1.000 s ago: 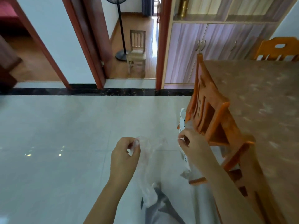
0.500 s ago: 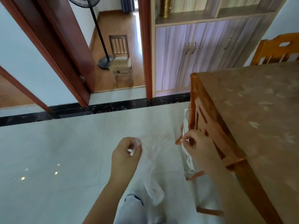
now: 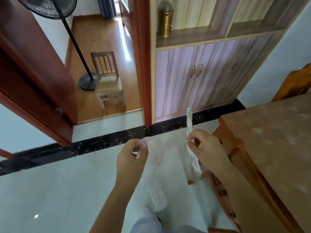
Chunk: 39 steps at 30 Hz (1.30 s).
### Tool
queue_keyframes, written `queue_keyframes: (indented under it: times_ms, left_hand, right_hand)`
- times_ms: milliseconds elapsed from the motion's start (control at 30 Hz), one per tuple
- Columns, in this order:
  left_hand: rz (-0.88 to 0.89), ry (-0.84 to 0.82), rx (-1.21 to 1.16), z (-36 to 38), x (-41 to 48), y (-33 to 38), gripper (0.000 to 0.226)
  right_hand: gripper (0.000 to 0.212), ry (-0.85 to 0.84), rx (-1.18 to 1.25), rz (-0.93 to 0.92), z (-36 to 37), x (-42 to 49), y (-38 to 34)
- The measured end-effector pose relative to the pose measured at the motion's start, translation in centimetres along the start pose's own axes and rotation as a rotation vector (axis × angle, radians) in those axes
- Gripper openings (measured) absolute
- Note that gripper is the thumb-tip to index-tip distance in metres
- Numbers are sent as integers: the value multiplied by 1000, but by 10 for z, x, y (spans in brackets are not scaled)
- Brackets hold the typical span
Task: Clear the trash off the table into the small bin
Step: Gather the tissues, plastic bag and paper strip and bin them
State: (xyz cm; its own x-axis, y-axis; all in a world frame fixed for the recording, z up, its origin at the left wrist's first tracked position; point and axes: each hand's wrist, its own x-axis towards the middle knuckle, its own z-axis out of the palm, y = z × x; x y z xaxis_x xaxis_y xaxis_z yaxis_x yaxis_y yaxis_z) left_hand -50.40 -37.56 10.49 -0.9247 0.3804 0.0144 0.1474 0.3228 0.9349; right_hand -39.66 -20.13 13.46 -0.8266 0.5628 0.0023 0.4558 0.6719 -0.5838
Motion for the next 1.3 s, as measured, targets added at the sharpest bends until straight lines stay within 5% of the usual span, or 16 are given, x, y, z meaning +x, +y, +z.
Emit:
queue_keyframes:
  times_ms: [200, 400, 667, 1067, 1300]
  left_hand:
    - [52, -83, 32, 31, 123, 10, 25]
    - [107, -231, 53, 117, 245, 34, 17]
    - [303, -556, 128, 238, 374, 98, 12]
    - [422, -1017, 53, 451, 486, 173, 8]
    - [550, -1170, -19, 571, 540, 228, 4]
  right_hand:
    - [2, 79, 54, 83, 3, 102, 22]
    - [19, 263, 105, 239, -16, 210, 79]
    - [8, 488, 112, 362, -83, 320, 159]
    - [23, 789, 76, 783, -148, 387, 256]
    - [13, 954, -17, 844, -207, 456, 294]
